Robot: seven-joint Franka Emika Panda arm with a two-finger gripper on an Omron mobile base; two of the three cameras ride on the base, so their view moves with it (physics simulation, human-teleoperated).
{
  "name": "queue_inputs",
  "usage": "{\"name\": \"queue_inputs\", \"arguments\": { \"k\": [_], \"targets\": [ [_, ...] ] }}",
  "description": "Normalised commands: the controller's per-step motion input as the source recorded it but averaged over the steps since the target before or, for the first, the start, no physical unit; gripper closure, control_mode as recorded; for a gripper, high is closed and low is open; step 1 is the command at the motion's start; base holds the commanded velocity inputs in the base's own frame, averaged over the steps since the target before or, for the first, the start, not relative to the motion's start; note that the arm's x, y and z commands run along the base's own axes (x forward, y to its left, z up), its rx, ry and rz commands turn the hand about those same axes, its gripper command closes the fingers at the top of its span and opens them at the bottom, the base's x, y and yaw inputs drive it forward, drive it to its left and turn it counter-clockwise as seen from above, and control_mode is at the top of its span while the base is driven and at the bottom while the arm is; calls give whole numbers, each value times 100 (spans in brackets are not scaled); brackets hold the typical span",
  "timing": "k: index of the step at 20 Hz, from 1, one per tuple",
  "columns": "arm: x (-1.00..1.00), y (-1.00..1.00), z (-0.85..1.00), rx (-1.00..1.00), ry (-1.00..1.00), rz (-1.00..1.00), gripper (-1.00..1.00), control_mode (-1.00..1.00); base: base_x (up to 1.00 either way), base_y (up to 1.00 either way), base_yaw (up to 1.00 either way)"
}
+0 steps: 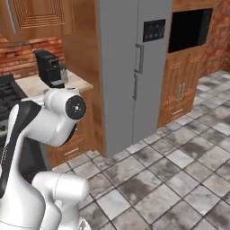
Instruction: Move the hot dog bun to the plate on the dining table and place the condiment next to that plate. Then navigate to the fridge and take the sausage and place it on the plate as well.
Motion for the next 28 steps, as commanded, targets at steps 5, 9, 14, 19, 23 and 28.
{"name": "queue_inputs", "arguments": {
  "k": [5,9,14,19,23,28],
  "targets": [
    [0,0,0,0,0,0,100,100,-59,-100,-54],
    [0,0,0,0,0,0,100,100,-64,-100,-52],
    [0,0,0,0,0,0,100,100,-67,-100,-47],
    [0,0,0,0,0,0,100,100,-49,-100,-42],
    [0,0,0,0,0,0,100,100,-23,-100,-37],
    [0,0,0,0,0,0,100,100,-3,-100,-27]
  ]
}}
